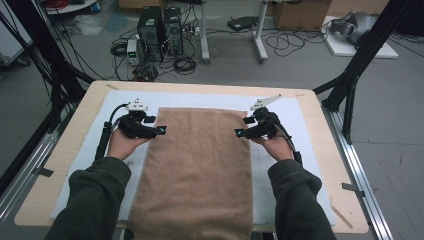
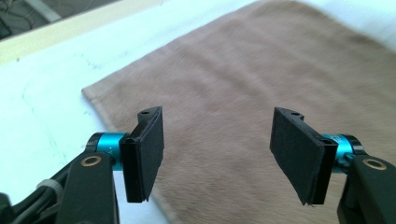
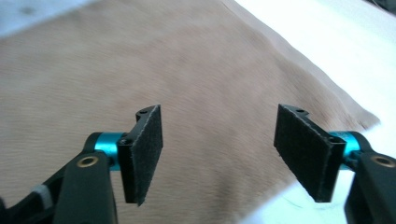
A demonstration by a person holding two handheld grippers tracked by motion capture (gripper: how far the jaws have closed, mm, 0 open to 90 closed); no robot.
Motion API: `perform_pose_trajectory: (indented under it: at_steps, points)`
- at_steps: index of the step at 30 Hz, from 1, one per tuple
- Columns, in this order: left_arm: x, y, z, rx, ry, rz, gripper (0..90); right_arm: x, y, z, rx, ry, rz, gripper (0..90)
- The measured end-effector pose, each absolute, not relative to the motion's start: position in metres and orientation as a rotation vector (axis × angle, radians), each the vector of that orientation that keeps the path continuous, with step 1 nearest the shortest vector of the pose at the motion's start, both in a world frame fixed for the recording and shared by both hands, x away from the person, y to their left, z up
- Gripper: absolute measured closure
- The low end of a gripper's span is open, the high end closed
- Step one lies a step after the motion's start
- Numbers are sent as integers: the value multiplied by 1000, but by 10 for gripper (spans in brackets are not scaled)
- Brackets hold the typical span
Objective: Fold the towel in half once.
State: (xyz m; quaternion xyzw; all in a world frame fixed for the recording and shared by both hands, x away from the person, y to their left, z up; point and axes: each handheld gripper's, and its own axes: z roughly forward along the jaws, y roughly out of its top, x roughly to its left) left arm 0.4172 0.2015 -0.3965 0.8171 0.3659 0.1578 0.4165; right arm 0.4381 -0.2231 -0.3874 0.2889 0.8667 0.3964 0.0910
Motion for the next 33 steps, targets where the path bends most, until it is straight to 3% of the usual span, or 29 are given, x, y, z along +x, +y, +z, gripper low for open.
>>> perform_pose_trajectory:
  at_steps: [7, 11, 13, 16, 23, 33]
  points:
    - [433, 201, -422, 2097, 1001, 404, 408, 455, -224, -416, 966, 2537, 1099, 391]
    - [440, 201, -437, 2157, 1049, 388, 363, 459, -225, -432, 1045, 2533, 1070, 421]
    - [440, 199, -440, 2158, 1045, 394, 396, 460, -222, -437, 1049, 2544, 1042, 441]
    - [439, 199, -439, 2150, 1045, 373, 521, 461, -221, -440, 1042, 2526, 1044, 498]
    - [441, 201, -437, 2139, 1060, 315, 829, 462, -220, -439, 1027, 2589, 1084, 821]
    - [431, 218, -405, 1938, 1042, 363, 847, 463, -227, -401, 1002, 2531, 1207, 841]
